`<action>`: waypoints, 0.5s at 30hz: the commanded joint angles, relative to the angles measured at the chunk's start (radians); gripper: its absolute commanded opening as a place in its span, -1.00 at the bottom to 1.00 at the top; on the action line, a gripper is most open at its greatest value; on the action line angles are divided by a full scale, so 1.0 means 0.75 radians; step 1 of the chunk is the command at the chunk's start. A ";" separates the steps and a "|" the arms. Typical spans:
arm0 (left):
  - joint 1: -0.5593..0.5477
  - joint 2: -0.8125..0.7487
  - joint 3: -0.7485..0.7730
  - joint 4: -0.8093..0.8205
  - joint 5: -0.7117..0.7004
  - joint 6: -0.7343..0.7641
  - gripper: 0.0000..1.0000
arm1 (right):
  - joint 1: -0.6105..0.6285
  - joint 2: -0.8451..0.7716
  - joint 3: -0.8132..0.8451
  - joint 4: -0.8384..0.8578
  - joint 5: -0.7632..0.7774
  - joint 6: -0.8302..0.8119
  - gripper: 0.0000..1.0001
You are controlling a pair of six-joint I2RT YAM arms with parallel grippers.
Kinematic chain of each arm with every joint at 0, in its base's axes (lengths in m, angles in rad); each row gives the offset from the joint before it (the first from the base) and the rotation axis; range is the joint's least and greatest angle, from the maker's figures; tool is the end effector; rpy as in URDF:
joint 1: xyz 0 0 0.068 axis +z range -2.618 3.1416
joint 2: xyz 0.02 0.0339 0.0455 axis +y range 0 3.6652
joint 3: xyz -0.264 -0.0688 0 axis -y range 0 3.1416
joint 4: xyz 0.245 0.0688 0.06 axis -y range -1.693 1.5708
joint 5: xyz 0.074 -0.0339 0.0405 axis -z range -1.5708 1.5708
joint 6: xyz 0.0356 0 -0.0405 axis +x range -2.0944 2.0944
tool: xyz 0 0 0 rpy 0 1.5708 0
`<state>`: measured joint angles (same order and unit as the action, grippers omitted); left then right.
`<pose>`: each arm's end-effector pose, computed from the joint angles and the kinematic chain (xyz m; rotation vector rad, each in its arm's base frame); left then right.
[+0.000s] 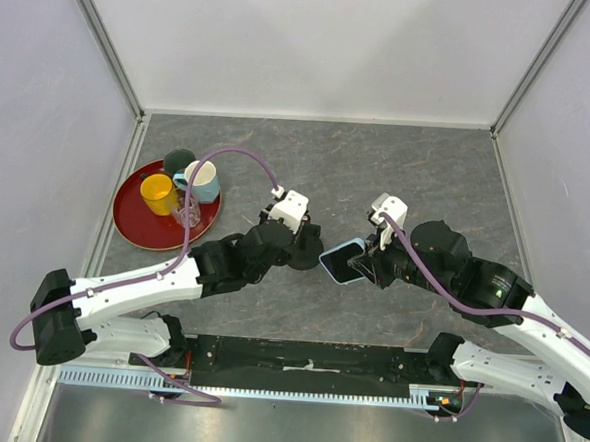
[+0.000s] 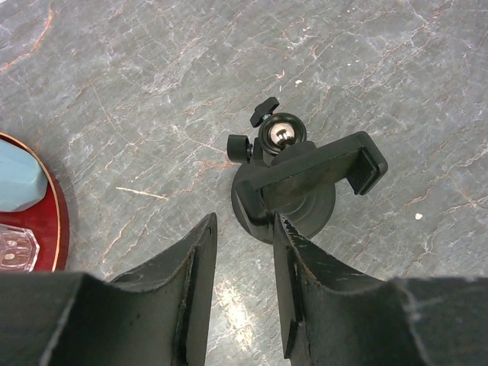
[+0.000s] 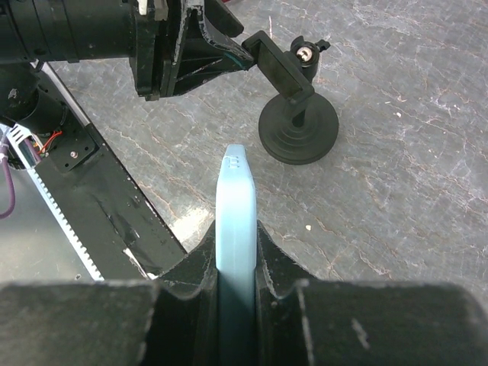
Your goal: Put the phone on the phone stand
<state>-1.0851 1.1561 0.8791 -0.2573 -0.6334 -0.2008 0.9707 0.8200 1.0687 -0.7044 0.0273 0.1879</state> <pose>0.1372 -0.2149 0.2935 0.5084 1.9313 -0.1563 0.0917 0.1323 0.3768 -0.7841 1.9469 0.6924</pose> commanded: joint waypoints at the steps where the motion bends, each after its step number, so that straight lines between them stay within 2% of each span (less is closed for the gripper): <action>1: -0.011 0.009 -0.004 0.100 -0.074 -0.055 -0.16 | -0.002 -0.009 0.033 0.113 -0.012 0.024 -1.00; 6: -0.011 0.027 -0.008 0.134 -0.086 -0.053 -0.13 | 0.000 0.003 0.040 0.105 -0.016 0.028 -1.00; 14: -0.009 0.029 -0.037 0.198 -0.092 -0.017 -0.30 | -0.002 -0.001 0.039 0.113 -0.061 0.030 -1.00; 15: -0.009 0.027 -0.039 0.200 -0.094 -0.012 -0.38 | 0.000 0.001 0.042 0.113 -0.059 0.030 -1.00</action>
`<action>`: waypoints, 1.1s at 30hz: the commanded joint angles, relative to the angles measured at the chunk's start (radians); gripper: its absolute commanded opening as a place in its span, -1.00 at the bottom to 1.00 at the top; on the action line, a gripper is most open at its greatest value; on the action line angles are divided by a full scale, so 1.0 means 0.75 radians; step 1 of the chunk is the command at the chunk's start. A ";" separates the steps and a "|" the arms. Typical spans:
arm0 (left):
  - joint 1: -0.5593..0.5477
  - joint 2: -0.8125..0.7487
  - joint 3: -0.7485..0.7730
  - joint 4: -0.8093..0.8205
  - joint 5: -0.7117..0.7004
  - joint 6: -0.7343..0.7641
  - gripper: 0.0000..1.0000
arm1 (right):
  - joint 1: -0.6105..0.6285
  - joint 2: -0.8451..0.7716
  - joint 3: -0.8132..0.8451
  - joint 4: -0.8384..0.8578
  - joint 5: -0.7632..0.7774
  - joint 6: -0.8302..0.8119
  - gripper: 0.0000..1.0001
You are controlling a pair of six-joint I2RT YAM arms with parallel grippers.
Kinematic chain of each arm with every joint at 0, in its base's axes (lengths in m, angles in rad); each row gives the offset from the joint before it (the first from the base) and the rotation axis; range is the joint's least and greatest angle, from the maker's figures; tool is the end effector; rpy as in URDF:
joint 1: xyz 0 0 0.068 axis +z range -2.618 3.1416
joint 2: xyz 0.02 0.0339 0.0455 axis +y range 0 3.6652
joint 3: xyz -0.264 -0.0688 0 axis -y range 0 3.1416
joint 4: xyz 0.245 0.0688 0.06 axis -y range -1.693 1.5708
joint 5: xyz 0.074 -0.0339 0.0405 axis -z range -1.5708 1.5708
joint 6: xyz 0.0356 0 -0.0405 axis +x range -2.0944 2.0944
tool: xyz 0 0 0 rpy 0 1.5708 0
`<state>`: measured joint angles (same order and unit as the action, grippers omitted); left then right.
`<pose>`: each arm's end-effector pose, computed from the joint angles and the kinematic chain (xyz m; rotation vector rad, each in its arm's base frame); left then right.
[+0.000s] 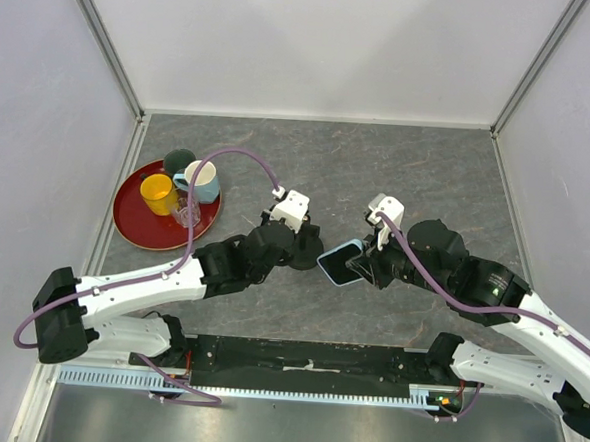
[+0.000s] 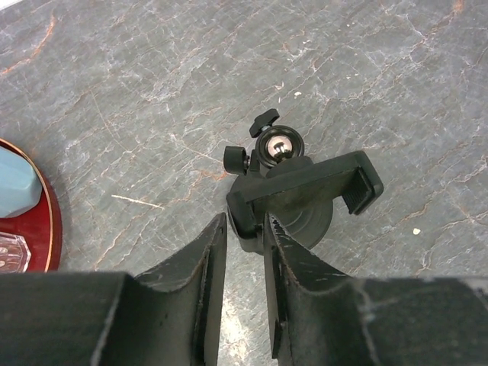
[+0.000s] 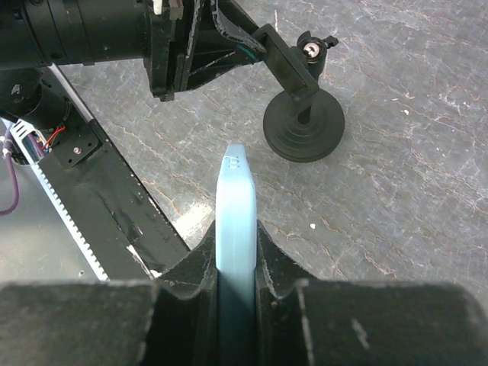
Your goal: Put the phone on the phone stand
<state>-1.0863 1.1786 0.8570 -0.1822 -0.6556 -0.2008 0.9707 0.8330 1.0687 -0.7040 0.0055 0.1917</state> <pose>0.1403 -0.2200 0.2876 0.4762 1.9083 -0.1588 0.0930 0.1356 0.3749 -0.8005 1.9596 0.7097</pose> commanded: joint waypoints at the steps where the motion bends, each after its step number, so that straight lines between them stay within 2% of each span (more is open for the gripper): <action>1: -0.008 -0.005 -0.012 0.110 -0.065 -0.006 -0.42 | 0.005 -0.016 0.042 0.112 -0.032 0.025 -1.00; 5: -0.008 -0.001 -0.020 0.110 -0.071 0.012 -0.63 | -0.002 -0.010 0.031 0.129 -0.030 0.035 -1.00; 7: -0.008 -0.007 -0.034 0.128 -0.026 0.059 -0.92 | 0.000 -0.004 0.027 0.131 -0.034 0.027 -1.00; 8: -0.006 -0.029 -0.058 0.155 0.015 0.110 -0.95 | 0.000 -0.004 0.023 0.129 -0.054 0.006 -1.00; 10: 0.010 -0.078 -0.077 0.145 0.178 0.145 -0.95 | -0.002 -0.014 0.029 0.115 -0.132 -0.059 -1.00; 14: 0.123 -0.256 -0.116 0.065 0.654 0.247 -0.95 | -0.002 -0.071 0.005 0.135 -0.154 -0.169 -1.00; 15: 0.145 -0.270 -0.116 0.049 0.728 0.266 -0.95 | -0.002 -0.074 0.001 0.139 -0.187 -0.186 -1.00; 16: 0.186 -0.279 -0.110 0.018 0.794 0.308 -0.95 | 0.000 -0.070 -0.005 0.147 -0.305 -0.247 -1.00; 20: 0.266 -0.226 0.011 -0.164 1.154 0.472 -0.95 | -0.004 -0.023 -0.040 0.229 -0.481 -0.443 -1.00; 25: 0.287 -0.189 -0.009 -0.140 1.271 0.636 -0.95 | 0.043 0.092 -0.012 0.282 -0.672 -0.654 -1.00; 33: 0.311 -0.205 -0.040 -0.091 1.312 0.693 -0.95 | 0.178 0.407 0.144 0.249 -0.549 -0.983 -1.00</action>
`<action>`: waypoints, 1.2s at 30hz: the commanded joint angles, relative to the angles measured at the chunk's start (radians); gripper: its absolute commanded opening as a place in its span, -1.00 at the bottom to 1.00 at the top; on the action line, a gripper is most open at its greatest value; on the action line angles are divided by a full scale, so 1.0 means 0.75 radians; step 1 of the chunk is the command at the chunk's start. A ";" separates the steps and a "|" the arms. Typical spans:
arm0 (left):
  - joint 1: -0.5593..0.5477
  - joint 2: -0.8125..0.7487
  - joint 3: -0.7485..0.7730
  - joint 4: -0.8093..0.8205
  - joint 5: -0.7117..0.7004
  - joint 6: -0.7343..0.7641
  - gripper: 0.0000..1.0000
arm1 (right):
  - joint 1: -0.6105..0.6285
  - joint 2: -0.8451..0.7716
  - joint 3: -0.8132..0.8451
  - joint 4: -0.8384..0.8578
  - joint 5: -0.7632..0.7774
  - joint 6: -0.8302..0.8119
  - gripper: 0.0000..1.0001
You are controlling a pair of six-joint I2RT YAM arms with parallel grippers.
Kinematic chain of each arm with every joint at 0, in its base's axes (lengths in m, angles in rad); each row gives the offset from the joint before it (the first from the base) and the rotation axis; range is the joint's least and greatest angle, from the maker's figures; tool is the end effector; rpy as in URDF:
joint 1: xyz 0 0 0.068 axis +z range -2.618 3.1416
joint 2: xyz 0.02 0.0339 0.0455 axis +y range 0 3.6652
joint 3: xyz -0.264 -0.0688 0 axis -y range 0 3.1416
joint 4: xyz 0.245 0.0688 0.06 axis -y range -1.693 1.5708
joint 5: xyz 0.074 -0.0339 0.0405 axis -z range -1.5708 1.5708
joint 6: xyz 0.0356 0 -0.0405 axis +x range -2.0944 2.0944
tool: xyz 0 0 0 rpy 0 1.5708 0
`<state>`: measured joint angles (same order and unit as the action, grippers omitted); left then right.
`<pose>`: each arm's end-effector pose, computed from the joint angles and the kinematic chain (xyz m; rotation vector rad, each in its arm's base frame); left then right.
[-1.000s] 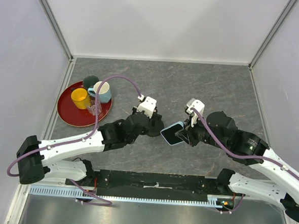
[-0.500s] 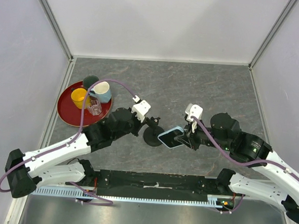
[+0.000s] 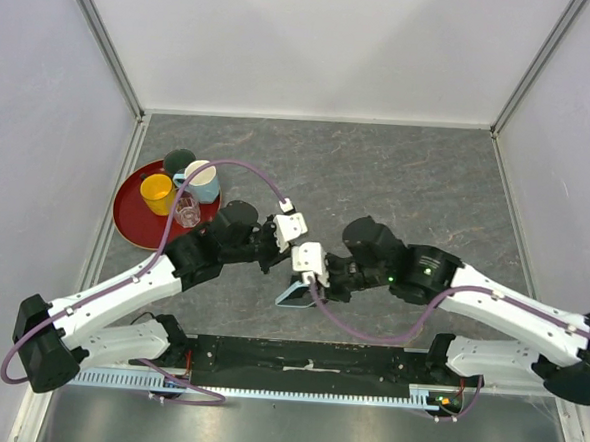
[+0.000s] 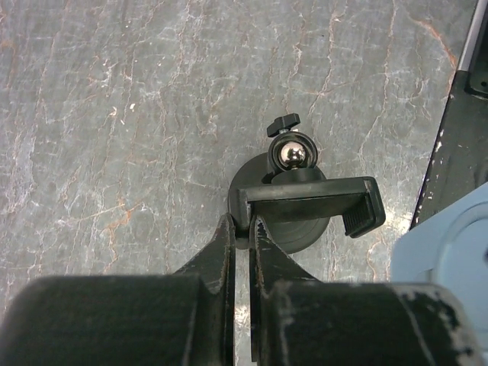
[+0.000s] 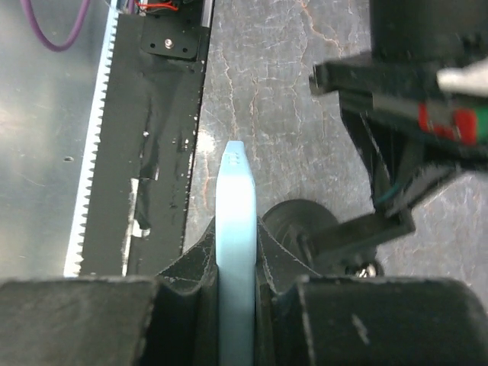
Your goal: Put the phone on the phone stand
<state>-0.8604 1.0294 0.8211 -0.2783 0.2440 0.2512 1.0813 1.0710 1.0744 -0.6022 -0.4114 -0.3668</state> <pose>0.1448 -0.1815 0.2970 1.2371 1.6984 -0.6236 0.0939 0.2065 0.3459 -1.6582 1.5049 0.8463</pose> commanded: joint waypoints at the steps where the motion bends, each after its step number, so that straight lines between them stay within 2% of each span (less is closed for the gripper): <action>1: 0.010 -0.008 -0.001 0.040 0.112 0.090 -0.95 | 0.039 0.112 0.158 0.126 0.019 -0.265 -1.00; 5: 0.010 -0.033 -0.046 0.087 0.133 0.080 -0.95 | 0.041 0.224 0.210 0.191 0.056 -0.339 -1.00; 11: 0.010 -0.006 -0.033 0.069 0.198 0.078 -0.95 | 0.041 0.353 0.320 0.136 0.086 -0.464 -1.00; 17: 0.008 0.020 -0.003 0.025 0.227 0.086 -0.95 | 0.004 0.364 0.312 0.087 0.052 -0.497 -1.00; 25: 0.014 0.010 0.005 -0.009 0.258 0.099 -0.95 | -0.022 0.317 0.269 -0.001 0.127 -0.521 -1.00; 33: 0.037 0.016 0.018 -0.024 0.247 0.084 -0.95 | -0.026 0.253 0.190 -0.017 0.146 -0.434 -1.00; 36: 0.047 0.004 0.018 0.007 0.156 0.031 -0.95 | -0.026 0.247 0.179 -0.040 0.209 -0.274 -1.00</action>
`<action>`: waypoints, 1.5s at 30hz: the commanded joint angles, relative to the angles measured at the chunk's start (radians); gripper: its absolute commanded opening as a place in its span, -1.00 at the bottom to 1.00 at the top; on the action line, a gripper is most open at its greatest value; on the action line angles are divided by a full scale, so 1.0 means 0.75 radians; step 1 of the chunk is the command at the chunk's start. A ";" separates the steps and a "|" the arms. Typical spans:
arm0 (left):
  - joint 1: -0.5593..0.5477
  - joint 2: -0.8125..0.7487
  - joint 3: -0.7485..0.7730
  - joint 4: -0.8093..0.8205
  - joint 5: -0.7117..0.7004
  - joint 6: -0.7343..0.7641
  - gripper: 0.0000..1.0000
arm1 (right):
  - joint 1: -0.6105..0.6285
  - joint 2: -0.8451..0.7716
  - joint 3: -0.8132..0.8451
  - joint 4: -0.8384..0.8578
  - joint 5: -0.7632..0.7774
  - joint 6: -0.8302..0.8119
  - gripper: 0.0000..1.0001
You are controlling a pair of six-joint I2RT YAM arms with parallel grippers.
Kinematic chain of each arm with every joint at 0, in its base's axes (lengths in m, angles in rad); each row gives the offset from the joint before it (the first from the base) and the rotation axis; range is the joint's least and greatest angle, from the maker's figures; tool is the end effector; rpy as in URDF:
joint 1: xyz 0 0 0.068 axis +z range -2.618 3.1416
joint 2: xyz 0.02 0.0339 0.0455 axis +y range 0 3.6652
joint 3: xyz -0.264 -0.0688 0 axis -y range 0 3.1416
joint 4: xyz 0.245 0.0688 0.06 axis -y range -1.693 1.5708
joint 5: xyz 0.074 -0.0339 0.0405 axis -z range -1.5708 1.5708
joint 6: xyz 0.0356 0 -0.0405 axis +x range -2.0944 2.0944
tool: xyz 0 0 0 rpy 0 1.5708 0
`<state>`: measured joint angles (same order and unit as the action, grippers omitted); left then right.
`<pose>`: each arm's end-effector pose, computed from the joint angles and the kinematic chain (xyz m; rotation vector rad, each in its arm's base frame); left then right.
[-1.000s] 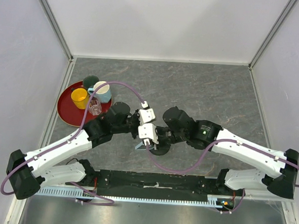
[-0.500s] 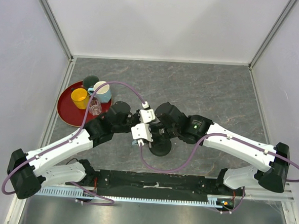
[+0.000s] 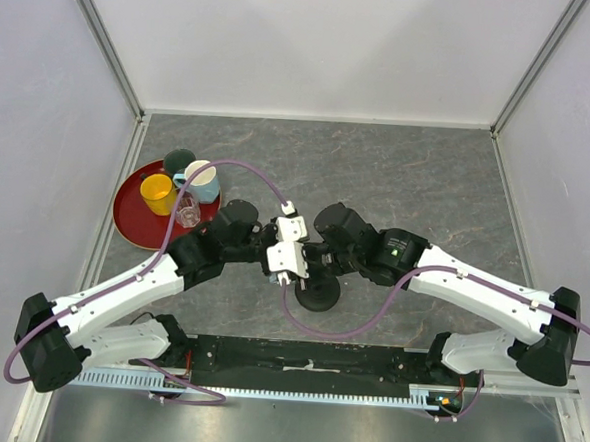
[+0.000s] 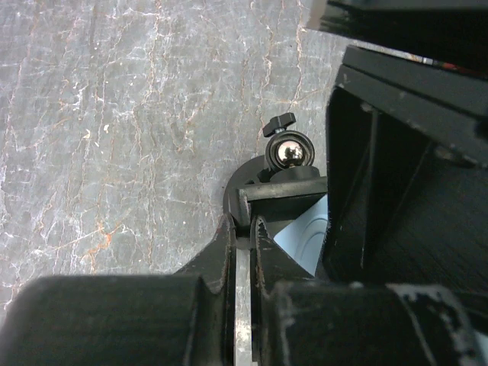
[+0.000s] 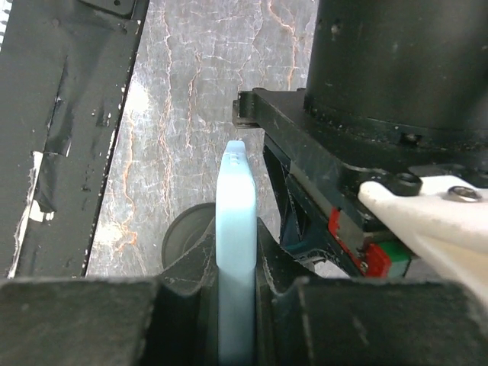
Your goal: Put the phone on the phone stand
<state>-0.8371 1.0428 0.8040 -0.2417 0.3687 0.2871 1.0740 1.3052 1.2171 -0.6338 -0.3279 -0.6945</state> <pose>0.1474 -0.1826 0.2923 1.3077 1.6347 -0.7159 0.1238 0.2524 0.3353 -1.8925 1.3281 0.5711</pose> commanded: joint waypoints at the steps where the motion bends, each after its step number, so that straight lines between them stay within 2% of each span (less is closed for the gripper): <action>1: 0.018 -0.022 0.035 -0.028 -0.078 -0.049 -0.95 | -0.015 -0.057 -0.013 -0.012 0.142 0.216 -1.00; 2: 0.016 -0.034 0.028 -0.015 -0.101 -0.059 -0.95 | -0.015 -0.055 -0.017 -0.020 0.165 0.322 -1.00; 5: 0.018 -0.075 -0.002 0.034 -0.154 -0.107 -0.95 | -0.017 -0.053 -0.058 -0.047 0.196 0.453 -1.00; 10: 0.016 -0.096 -0.012 0.056 -0.272 -0.156 -0.95 | -0.017 -0.114 -0.087 -0.090 0.145 0.566 -1.00; 13: 0.018 -0.114 -0.010 0.077 -0.354 -0.176 -0.95 | -0.015 -0.157 -0.097 -0.104 0.188 0.635 -1.00; 17: 0.016 -0.104 0.024 0.050 -0.487 -0.252 -0.95 | -0.015 -0.127 -0.048 -0.177 0.175 0.715 -1.00; 18: 0.018 -0.096 0.045 0.042 -0.534 -0.282 -0.95 | -0.011 -0.120 -0.040 -0.184 0.297 0.766 -1.00; 19: 0.016 -0.088 0.053 0.032 -0.533 -0.291 -0.95 | -0.011 -0.100 -0.038 -0.188 0.363 0.920 -1.00; 23: 0.008 -0.079 0.071 0.034 -0.624 -0.364 -0.95 | 0.010 -0.020 0.001 -0.300 0.547 1.081 -1.00; 27: -0.031 -0.138 0.008 0.105 -0.904 -0.456 -0.95 | 0.036 -0.032 -0.011 -0.376 0.727 1.220 -1.00; 31: -0.050 -0.175 -0.047 0.159 -1.180 -0.460 -0.95 | 0.051 -0.006 -0.033 -0.488 0.903 1.361 -1.00; 34: -0.050 -0.210 -0.064 0.177 -1.270 -0.458 -0.95 | 0.069 0.023 -0.036 -0.613 1.089 1.515 -1.00; 39: -0.068 -0.257 -0.086 0.201 -1.297 -0.454 -0.95 | 0.092 0.074 0.034 -0.815 1.332 1.776 -1.00; 42: -0.105 -0.251 -0.082 0.210 -1.310 -0.430 -0.95 | 0.104 0.165 0.140 -0.891 1.382 1.879 -1.00; 45: -0.125 -0.273 -0.082 0.197 -1.310 -0.428 -0.95 | 0.106 0.219 0.171 -0.837 1.421 1.922 -1.00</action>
<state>-0.9585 0.9272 0.7128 -0.1772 -0.2771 -0.0601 1.1839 1.4231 1.3476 -0.7567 0.4355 0.6285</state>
